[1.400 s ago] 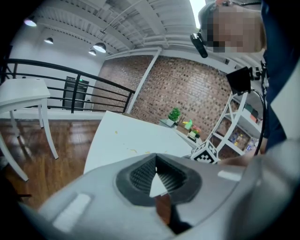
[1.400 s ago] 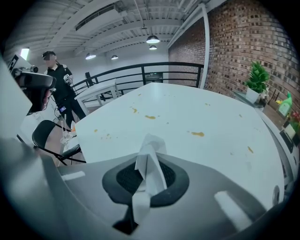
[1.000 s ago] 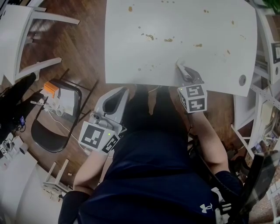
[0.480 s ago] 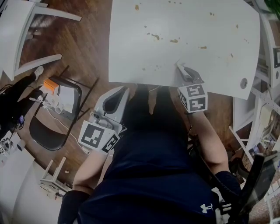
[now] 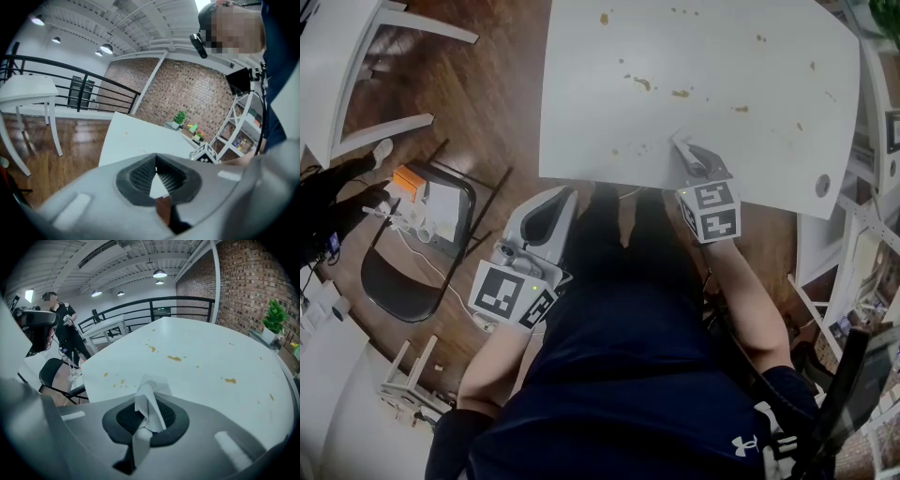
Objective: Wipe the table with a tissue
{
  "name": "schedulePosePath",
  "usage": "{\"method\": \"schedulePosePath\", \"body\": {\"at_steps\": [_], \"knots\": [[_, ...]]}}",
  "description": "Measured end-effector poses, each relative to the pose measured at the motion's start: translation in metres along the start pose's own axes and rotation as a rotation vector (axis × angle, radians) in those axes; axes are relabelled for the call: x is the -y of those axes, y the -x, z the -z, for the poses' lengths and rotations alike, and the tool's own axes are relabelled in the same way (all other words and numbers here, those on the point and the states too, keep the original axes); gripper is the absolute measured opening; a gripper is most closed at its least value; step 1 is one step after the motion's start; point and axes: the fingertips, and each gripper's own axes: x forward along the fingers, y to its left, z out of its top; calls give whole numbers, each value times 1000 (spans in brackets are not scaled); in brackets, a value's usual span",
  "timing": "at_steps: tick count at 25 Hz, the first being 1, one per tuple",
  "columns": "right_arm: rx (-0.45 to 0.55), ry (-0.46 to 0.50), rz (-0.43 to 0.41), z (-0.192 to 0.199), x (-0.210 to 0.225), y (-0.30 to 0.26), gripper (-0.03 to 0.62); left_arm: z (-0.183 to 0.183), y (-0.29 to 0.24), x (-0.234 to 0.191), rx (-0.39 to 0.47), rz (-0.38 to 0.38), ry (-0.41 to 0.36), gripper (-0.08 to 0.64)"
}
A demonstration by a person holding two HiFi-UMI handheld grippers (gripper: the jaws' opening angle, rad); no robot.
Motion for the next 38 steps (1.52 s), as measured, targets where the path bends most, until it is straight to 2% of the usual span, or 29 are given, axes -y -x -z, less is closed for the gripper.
{"method": "schedulePosePath", "body": {"at_steps": [12,25,30,38], "knots": [[-9,33,-32,-12,-19,-13,14,-3,10,-19,21,-33,19,3],[3,51,-27,-24,-26,-16,13,-5,17,-30,31,-40,30,3],[43,59,-22,-36,-23,0,14,-7,14,-24,38,-39,20,3],[81,99,-87,-34,-40,18,13,0,10,-1,51,-62,13,3]]}}
